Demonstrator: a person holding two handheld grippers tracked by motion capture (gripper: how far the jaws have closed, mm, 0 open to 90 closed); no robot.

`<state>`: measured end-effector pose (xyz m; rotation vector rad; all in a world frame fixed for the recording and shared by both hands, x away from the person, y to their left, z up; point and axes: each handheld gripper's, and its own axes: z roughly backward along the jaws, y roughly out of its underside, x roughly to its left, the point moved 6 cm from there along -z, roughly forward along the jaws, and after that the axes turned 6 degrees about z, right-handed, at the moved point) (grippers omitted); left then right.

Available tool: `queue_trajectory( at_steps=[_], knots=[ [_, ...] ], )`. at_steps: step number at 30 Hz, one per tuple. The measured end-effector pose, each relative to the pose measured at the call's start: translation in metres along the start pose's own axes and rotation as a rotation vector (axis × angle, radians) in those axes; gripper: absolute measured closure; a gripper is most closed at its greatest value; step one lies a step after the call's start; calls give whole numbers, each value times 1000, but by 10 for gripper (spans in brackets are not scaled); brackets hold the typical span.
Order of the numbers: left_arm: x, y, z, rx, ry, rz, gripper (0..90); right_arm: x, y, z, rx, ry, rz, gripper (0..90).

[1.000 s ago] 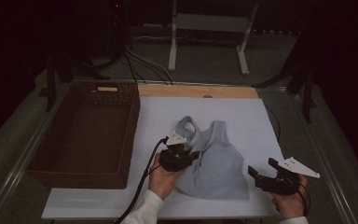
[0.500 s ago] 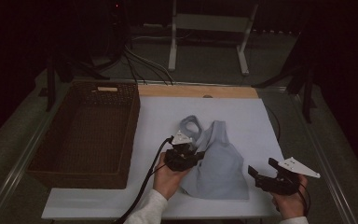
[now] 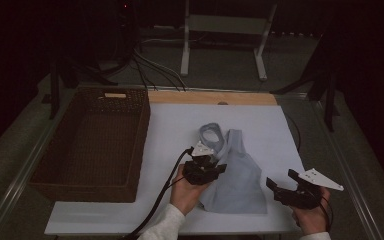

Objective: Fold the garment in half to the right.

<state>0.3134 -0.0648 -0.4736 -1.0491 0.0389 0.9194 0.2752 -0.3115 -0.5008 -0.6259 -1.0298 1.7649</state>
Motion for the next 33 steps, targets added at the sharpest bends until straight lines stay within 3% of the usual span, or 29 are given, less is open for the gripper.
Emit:
queue_trajectory(
  at_steps=[33],
  knots=[
    [-15,10,-38,52,50,-7,808,0,0,0,-1,0,1,88]
  ],
)
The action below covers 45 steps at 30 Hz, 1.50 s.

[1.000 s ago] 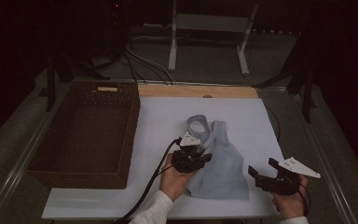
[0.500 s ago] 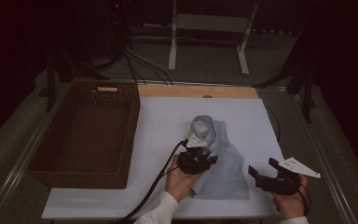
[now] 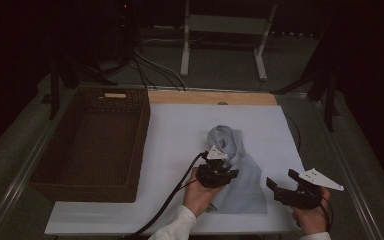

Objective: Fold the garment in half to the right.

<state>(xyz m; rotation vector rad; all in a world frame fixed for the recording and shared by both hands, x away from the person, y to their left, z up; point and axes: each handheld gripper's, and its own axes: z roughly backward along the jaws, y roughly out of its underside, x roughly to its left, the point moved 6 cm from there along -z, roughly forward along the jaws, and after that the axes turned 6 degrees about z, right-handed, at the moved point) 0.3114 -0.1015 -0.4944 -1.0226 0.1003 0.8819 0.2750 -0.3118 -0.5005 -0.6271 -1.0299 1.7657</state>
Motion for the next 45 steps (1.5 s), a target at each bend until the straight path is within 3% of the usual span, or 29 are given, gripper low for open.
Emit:
queue_trajectory(
  at_steps=[10,27,34,39,45],
  knots=[
    [-2,4,-12,25,3,-3,785,0,0,0,0,0,0,88],
    [-7,4,-11,22,71,-3,550,0,0,-1,2,-2,2,88],
    [-5,3,-7,17,47,-27,463,1,0,-1,3,-4,2,88],
    [-3,1,-5,5,40,-22,373,2,0,-1,5,-6,2,88],
    [1,0,-3,-6,4,-40,261,2,1,-1,5,-7,1,88]
  ],
)
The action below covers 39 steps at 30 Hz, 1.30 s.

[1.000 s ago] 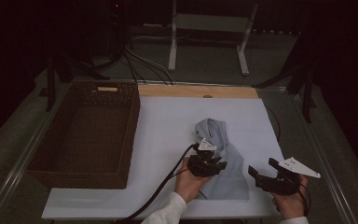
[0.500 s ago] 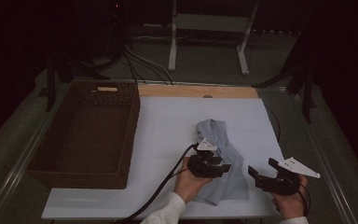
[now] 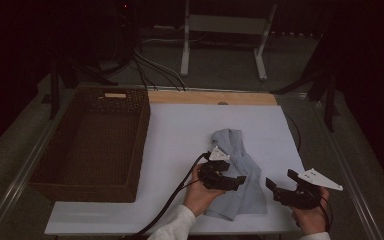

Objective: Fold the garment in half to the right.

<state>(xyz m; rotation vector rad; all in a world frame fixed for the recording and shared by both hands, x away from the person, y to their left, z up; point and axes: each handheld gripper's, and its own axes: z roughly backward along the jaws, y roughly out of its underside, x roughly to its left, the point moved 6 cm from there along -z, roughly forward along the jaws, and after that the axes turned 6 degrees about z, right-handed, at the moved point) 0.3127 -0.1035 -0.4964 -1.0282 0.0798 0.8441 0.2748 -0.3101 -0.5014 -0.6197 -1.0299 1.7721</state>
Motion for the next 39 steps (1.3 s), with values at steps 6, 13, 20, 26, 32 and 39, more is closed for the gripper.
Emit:
queue_trajectory(
  at_steps=[6,13,20,26,32,39],
  knots=[
    [2,1,2,-2,-16,-30,159,1,0,0,0,-3,1,88],
    [6,0,8,-14,-18,-37,52,3,0,-1,1,-7,5,88],
    [12,-1,16,-31,-40,-60,4,4,-1,-2,0,-12,7,88],
    [17,1,22,-30,-64,-85,3,6,-1,-2,-1,-19,0,88],
    [25,4,30,-37,-85,-82,3,11,-3,-5,1,-31,3,89],
    [33,5,40,-49,-97,-75,3,18,-5,-9,9,-52,9,92]
  ],
)
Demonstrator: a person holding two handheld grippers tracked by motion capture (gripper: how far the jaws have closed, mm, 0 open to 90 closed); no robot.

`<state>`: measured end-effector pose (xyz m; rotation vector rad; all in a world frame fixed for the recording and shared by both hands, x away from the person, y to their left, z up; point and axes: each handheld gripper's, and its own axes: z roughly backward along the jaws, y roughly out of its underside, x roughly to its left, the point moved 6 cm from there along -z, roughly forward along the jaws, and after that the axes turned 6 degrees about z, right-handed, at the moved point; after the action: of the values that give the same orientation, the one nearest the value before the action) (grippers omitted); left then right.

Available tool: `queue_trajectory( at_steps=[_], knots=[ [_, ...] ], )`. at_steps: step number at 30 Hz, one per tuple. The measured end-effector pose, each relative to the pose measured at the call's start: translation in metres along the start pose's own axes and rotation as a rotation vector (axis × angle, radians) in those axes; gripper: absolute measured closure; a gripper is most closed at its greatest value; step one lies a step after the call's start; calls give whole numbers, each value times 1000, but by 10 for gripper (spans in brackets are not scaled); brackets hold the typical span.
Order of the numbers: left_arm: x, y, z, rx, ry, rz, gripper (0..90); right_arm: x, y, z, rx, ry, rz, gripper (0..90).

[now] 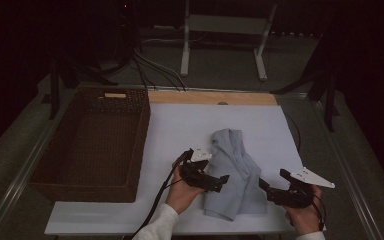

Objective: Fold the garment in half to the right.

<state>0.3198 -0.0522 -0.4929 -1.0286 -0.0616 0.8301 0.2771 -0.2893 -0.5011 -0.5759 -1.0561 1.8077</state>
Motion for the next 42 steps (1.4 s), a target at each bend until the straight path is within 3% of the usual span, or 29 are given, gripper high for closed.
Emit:
queue_trajectory(
  at_steps=[10,16,27,38,42],
  knots=[
    [8,6,7,-1,-13,5,3,10,-4,-9,20,-38,1,100],
    [10,7,11,-6,-16,7,3,17,-6,-16,36,-54,1,163],
    [11,12,11,4,-19,1,3,28,-5,-33,103,-114,-3,428],
    [10,13,10,4,-15,-3,3,30,-2,-53,192,-142,-40,462],
    [9,13,9,11,-10,-11,3,32,-2,-58,213,-158,-46,599]
  ],
)
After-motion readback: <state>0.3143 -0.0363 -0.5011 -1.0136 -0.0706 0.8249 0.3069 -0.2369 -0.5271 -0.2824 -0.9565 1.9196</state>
